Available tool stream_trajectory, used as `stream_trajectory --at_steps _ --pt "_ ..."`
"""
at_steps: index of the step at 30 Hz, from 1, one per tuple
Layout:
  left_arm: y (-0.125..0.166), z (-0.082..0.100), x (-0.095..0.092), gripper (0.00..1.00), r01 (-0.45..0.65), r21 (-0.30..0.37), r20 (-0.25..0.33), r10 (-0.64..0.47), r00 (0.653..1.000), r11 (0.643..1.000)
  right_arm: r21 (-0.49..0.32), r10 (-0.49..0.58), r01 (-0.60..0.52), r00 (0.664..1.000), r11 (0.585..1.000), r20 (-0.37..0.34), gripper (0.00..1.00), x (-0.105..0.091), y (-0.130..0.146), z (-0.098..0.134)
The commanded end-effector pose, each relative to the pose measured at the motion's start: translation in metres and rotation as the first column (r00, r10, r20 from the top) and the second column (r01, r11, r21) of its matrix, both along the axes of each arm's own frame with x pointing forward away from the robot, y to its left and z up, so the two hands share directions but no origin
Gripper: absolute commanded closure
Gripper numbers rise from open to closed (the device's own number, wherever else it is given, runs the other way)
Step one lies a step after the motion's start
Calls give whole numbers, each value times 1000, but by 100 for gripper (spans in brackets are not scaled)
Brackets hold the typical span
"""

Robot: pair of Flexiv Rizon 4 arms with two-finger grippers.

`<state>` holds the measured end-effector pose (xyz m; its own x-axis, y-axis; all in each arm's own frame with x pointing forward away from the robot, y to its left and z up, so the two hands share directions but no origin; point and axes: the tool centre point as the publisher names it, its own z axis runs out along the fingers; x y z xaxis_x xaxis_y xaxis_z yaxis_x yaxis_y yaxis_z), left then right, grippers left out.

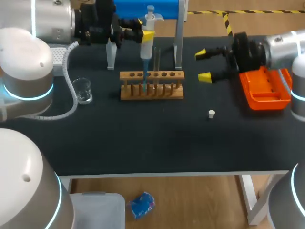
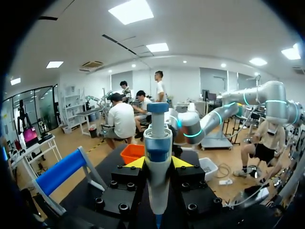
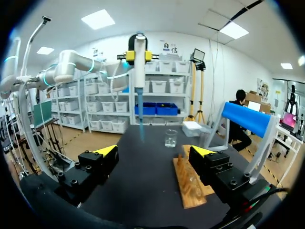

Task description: Invert the test tube, pick up the pipette, mount the tip to pipette, aspirate from beaker and dispense into the tube, eject the tip, return the pipette, and cap with the stopper.

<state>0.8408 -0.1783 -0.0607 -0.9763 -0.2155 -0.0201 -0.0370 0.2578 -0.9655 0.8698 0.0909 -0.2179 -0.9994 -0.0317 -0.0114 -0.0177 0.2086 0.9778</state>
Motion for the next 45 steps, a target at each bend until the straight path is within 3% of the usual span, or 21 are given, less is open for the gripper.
stream_trajectory --at_steps 1,17,24,28,34,39,45 --pt "-3 -6 -8 100 0 -8 -6 0 1000 1000 9 21 -21 1000 1000 -12 0 -15 8 -7" --pt "-3 -6 -8 100 0 -8 -6 0 1000 1000 9 21 -21 1000 1000 -12 0 -15 8 -7" --pt "-17 -26 -18 100 66 8 107 -66 992 998 9 21 -21 1000 1000 -12 0 -15 8 -7" --pt "-18 -32 -20 100 81 -19 146 -78 986 997 9 21 -21 1000 1000 -12 0 -15 8 -7" --pt "-24 -42 -21 100 112 -26 134 -108 985 993 9 21 -21 1000 1000 -12 0 -15 8 -7" --pt "-32 -54 -18 100 155 -11 86 -153 984 988 9 21 -21 1000 1000 -12 0 -15 8 -7" --pt "-38 -57 -16 100 172 -20 81 -170 982 985 9 21 -21 1000 1000 -12 0 -15 8 -7"
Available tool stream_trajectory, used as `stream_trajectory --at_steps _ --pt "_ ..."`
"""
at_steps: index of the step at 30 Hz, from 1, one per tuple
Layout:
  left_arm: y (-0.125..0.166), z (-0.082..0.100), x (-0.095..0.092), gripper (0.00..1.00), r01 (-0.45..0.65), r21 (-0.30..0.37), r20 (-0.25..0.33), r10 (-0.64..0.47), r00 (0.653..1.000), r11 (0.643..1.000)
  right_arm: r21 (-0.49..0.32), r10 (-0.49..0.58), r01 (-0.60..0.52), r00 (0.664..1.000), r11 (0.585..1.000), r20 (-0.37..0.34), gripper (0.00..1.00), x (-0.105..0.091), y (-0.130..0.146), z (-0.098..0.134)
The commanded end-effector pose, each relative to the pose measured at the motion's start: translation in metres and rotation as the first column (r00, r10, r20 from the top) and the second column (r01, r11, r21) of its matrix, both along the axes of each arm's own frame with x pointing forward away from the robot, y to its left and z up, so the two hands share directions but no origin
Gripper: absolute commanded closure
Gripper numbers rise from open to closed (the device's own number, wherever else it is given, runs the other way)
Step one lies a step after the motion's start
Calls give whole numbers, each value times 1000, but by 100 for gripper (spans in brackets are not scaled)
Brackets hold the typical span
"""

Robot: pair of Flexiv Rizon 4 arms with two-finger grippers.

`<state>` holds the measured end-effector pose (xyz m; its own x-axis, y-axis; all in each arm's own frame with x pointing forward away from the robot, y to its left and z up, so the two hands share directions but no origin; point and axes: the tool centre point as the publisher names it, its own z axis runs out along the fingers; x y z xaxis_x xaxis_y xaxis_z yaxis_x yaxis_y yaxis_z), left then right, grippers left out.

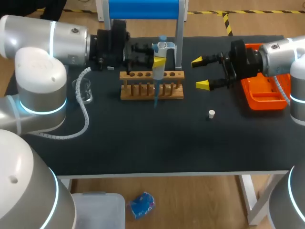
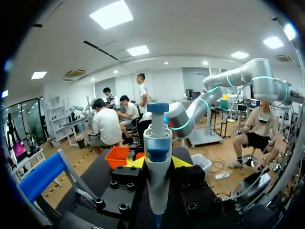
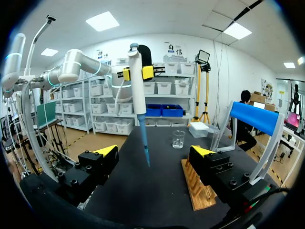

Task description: Invert the test tube, pick up the pipette, mount the tip to pipette, aspirate from beaker and dispense into the tube, eject the tip, return the pipette, and cap with the stopper.

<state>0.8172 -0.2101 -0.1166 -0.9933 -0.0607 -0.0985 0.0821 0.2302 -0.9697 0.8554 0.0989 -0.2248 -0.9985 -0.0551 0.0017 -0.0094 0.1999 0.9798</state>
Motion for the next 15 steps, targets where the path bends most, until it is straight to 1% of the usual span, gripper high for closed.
stream_trajectory --at_steps 1,9,12,15 --pt "-6 -1 8 100 14 -4 -4 -14 1000 1000 0 -2 2 1000 1000 1 0 -1 0 0" --pt "-9 -2 7 100 15 -2 -8 -15 1000 1000 0 -2 2 1000 1000 1 0 -1 0 0" --pt "-9 -2 7 100 15 -2 -8 -15 1000 1000 25 16 -17 999 1000 29 0 -8 5 12" --pt "-9 -2 7 100 15 -2 -8 -15 1000 1000 48 48 -50 998 998 49 0 -15 15 23"
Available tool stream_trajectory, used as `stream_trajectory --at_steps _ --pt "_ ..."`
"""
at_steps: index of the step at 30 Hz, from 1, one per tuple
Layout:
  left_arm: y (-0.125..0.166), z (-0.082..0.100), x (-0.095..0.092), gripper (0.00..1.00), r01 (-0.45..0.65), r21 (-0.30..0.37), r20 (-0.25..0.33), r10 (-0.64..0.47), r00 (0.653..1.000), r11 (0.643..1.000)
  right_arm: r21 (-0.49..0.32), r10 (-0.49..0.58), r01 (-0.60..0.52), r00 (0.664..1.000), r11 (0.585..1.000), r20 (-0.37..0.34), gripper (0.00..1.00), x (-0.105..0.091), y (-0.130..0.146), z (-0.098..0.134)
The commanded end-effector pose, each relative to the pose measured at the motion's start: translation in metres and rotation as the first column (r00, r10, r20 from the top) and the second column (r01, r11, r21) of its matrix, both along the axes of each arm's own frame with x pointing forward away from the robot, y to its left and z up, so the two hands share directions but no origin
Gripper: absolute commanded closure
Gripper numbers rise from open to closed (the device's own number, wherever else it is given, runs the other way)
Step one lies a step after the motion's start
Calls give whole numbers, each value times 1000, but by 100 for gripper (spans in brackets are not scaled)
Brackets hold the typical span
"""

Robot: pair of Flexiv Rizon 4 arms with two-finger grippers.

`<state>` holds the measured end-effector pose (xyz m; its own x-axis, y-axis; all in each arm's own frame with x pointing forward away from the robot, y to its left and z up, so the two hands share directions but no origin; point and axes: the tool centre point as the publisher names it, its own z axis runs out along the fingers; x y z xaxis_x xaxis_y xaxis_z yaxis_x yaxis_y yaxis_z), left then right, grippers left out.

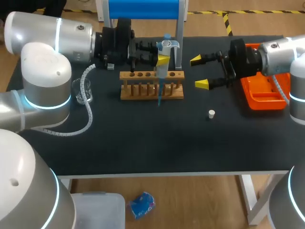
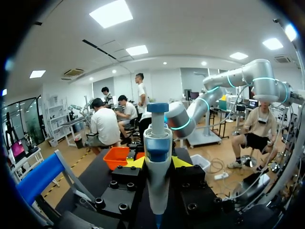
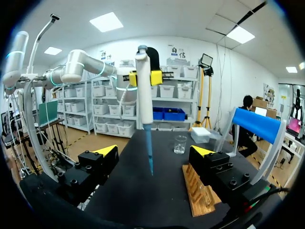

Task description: Invert the test tube, pick up the pipette, mount the tip to pipette, aspirate from beaker and dispense into the tube, eject the tip, return the pipette, and cap with the stopper.

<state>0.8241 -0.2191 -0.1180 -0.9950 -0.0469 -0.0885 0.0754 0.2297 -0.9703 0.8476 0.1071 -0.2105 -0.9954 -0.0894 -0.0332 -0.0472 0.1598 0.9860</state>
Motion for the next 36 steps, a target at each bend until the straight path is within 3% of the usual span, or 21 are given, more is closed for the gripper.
stream_trajectory --at_steps 1,9,17,26,36 --pt "0 -1 0 100 1 -2 2 -1 1000 1000 11 24 -24 999 1000 21 0 -10 12 13" --pt "0 -1 0 100 1 -2 2 -1 1000 1000 73 95 -98 994 993 48 0 -35 47 44" --pt "0 -1 0 100 1 -2 2 -1 1000 1000 113 103 -103 995 988 11 0 -43 70 38" --pt "0 -1 0 100 1 -2 2 -1 1000 1000 104 -2 2 1000 995 4 0 -47 84 33" --pt "0 -1 0 100 1 -2 2 -1 1000 1000 117 -85 82 996 990 24 0 -37 100 32"
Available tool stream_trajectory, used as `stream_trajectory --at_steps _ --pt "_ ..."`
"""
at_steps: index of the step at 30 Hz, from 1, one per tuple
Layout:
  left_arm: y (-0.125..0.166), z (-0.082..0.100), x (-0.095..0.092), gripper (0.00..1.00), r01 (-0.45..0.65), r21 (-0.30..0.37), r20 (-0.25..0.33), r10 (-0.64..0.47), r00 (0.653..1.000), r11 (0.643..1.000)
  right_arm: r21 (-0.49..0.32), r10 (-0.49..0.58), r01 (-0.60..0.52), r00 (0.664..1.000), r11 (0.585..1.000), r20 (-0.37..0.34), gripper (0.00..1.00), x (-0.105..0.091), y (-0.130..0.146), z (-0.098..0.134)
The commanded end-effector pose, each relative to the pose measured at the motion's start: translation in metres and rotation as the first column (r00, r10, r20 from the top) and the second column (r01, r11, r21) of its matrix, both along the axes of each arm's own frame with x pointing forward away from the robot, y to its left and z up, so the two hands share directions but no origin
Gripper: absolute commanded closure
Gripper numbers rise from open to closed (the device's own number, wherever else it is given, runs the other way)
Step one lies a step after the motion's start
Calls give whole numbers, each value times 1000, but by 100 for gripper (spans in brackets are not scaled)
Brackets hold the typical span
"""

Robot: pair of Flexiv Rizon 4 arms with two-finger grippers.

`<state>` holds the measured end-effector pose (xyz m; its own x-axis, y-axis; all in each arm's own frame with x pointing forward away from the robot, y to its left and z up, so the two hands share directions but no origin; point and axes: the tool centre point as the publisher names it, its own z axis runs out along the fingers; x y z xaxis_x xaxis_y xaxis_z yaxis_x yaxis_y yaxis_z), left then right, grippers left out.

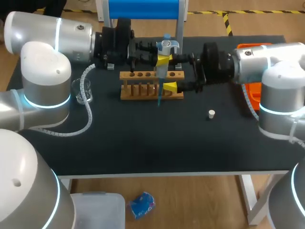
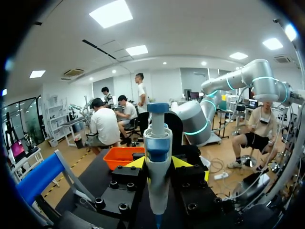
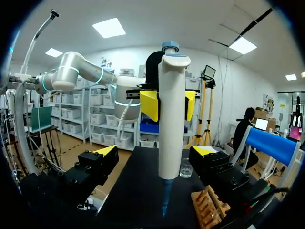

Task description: Invert the test tube, pick up the pipette, mount the tip to pipette, aspirate from beaker and dispense into the tube, eject the tip, return the pipette, and cap with the stopper.

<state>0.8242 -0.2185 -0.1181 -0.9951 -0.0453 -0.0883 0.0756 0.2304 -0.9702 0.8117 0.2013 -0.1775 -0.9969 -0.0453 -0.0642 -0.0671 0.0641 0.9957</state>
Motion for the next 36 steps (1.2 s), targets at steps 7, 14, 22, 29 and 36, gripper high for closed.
stream_trajectory --at_steps 7,14,22,29,36 --pt "0 0 0 100 -1 -3 2 1 1000 1000 45 -108 108 994 993 -5 0 4 9 -6" --pt "0 0 0 100 -1 -3 2 1 1000 1000 63 -137 137 991 989 -11 0 15 7 -3" --pt "0 0 0 100 -1 -3 2 1 1000 1000 93 -158 159 987 983 -15 52 18 9 -1" --pt "0 0 0 100 -1 -3 2 1 1000 1000 108 -160 162 987 981 -32 56 17 11 -5" --pt "0 0 0 100 -1 -3 2 1 1000 1000 119 -171 174 985 977 -39 48 19 12 -5"
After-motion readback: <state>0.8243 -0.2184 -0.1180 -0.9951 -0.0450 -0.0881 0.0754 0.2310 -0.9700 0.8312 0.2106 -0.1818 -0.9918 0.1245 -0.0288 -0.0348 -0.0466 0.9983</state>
